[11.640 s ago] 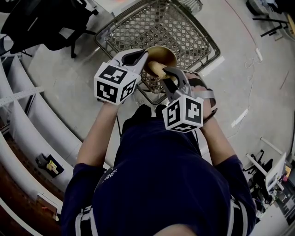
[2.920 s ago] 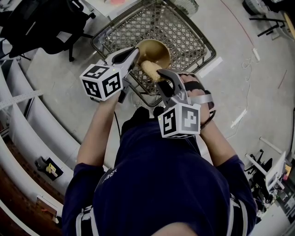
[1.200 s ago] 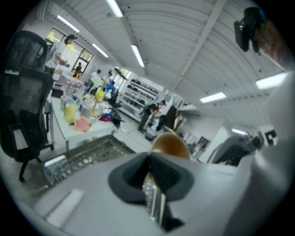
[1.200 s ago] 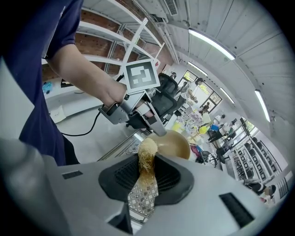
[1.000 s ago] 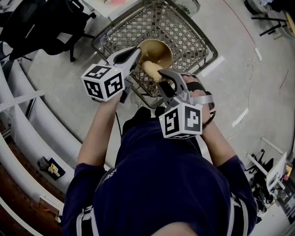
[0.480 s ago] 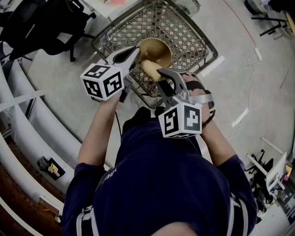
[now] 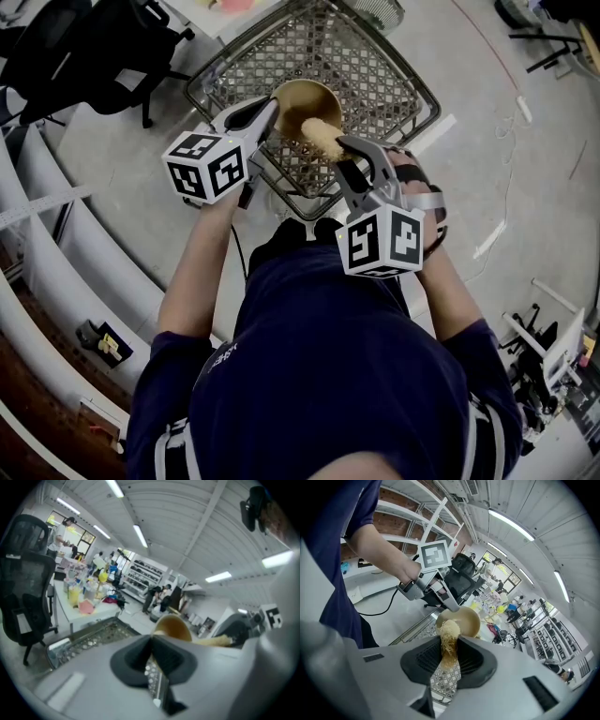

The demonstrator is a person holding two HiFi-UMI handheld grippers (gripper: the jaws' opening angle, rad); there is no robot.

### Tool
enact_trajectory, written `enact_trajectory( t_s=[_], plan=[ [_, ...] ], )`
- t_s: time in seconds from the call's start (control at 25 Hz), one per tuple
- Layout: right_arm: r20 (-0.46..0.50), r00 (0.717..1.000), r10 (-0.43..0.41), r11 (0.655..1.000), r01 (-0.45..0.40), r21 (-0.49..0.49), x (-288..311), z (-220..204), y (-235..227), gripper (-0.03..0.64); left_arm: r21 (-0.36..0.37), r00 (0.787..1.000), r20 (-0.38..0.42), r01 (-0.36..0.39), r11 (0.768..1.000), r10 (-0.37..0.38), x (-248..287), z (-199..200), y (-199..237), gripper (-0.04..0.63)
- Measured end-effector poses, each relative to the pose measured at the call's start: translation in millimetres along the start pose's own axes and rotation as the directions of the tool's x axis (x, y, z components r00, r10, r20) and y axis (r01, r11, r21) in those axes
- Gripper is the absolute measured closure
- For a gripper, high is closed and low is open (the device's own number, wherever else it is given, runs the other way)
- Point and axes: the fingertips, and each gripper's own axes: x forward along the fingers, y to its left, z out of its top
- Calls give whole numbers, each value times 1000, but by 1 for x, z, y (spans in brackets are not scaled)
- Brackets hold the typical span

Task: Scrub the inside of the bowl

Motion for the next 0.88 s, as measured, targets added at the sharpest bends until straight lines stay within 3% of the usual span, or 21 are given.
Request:
enact_trajectory(
  t_s=[0.64, 0.88],
  plan=[
    [-14, 998, -62, 998, 62, 20, -13, -17, -23, 541, 108, 996, -76, -46, 993, 54, 3, -20, 0, 583],
    [-16, 997, -75, 997, 75, 28, -13, -19, -29, 541, 194, 991, -110, -50, 980, 72, 6, -27, -5, 583]
  ],
)
